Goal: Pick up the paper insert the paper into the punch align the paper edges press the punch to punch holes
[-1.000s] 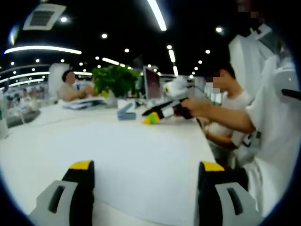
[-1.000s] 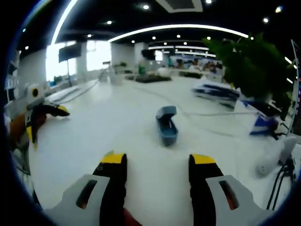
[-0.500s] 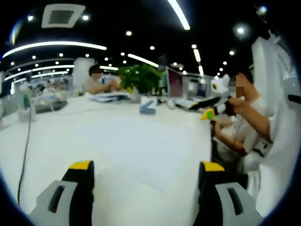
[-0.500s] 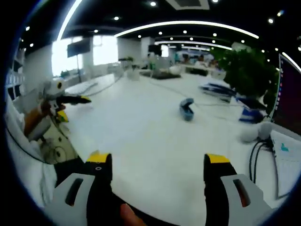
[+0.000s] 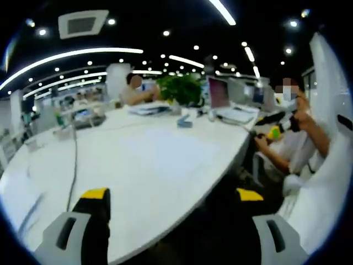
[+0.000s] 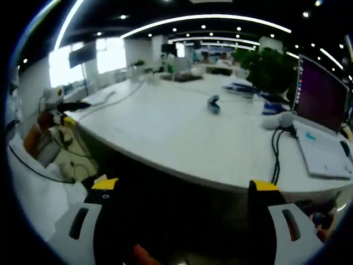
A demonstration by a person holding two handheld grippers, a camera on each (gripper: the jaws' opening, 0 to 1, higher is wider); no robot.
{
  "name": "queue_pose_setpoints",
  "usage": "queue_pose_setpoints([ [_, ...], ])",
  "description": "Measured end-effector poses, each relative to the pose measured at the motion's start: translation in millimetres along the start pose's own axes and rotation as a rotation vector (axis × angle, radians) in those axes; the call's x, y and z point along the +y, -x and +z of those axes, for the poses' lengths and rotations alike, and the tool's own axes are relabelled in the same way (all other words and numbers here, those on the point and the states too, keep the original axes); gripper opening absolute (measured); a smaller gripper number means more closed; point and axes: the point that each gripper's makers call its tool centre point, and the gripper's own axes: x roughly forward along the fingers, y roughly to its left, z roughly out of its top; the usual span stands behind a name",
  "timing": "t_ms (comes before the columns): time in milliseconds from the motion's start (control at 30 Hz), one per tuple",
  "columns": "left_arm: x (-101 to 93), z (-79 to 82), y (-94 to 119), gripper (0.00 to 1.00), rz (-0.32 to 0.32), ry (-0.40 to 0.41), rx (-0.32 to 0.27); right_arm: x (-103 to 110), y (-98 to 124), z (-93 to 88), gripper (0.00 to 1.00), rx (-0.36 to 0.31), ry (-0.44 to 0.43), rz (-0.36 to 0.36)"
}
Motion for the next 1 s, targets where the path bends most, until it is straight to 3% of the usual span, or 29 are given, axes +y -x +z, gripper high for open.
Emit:
queue_pose_setpoints([
  [167,4.9,-11.1,39.1,0.90,0.079,0.012,0.042,1.4,40.7,-8.8,0.95,-0.027,-0.011,-0.051],
  [300,4.2,-36.9,69.5,0.90,0.127,0.131,0.119,6.0,68.8,-21.2,0.95,-0.007,0.012,-0.099],
  [433,1.7,-50.2,92.4,0.90,0.178,0.127,0.133,13.0,87.3,-31.0,0.95,-0.002,0.020,-0.113],
  [767,-9.5,-46.1,125.2,0.90,0.244,0.161,0.059,17.9,98.7,-23.4,0.95,-0.083,-0.001,-0.138],
  [1000,-10.2,-45.1,133.1,0.90,0.273,0.169,0.030,23.5,104.4,-22.3,0.95,-0.125,0.004,-0.132],
])
